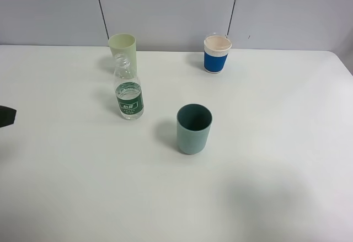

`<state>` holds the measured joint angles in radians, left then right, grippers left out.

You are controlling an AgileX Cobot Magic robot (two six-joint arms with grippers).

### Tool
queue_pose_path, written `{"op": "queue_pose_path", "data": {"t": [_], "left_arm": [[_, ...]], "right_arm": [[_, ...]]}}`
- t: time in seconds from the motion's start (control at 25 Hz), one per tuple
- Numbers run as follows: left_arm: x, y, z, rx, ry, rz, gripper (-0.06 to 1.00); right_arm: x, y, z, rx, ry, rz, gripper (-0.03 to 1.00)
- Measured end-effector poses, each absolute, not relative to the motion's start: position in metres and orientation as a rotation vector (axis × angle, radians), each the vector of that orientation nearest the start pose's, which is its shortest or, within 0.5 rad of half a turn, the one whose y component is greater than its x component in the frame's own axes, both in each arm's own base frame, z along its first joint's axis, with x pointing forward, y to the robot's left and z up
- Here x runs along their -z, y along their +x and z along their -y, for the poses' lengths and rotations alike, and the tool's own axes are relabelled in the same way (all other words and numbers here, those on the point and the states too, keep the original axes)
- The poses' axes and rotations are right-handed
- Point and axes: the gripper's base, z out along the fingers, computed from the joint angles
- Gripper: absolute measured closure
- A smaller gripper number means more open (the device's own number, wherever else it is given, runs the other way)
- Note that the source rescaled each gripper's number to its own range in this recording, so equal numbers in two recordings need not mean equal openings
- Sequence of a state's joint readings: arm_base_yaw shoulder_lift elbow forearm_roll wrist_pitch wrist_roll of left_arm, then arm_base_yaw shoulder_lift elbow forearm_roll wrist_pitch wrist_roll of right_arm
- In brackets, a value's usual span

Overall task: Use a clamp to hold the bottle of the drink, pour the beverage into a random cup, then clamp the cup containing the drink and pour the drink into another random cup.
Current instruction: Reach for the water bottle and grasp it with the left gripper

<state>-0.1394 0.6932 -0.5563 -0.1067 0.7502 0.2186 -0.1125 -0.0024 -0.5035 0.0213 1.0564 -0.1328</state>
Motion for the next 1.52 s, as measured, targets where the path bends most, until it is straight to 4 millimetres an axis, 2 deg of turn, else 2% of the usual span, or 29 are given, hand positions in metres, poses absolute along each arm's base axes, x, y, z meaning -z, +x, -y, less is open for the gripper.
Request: {"op": "queue_pose_path", "data": {"t": [0.28, 0.6, 0.88, 1.2, 1.52], "left_arm": [[-0.264, 0.132, 0.045, 0.122, 0.599, -2.392, -0.06], [-0.242, 0.153, 0.066, 0.148, 0.727, -2.46, -0.06], [-0.219, 0.173, 0.082, 0.151, 0.784, -2.501, -0.06], [-0.203, 0.192, 0.104, 0.166, 0.826, -2.404, -0.06], [-0.19, 0.204, 0.111, 0.162, 0.82, -2.382, -0.06]], "right_arm": [[-0.279, -0.005, -0.002, 0.129, -0.022, -2.036, -0.03], [-0.279, -0.005, -0.002, 0.129, -0.022, -2.036, -0.03], [-0.279, -0.005, -0.002, 0.129, -0.022, -2.036, -0.03], [-0.279, -0.005, -0.002, 0.129, -0.022, -2.036, -0.03], [-0.279, -0.005, -0.002, 0.129, -0.022, -2.036, -0.03]]}}
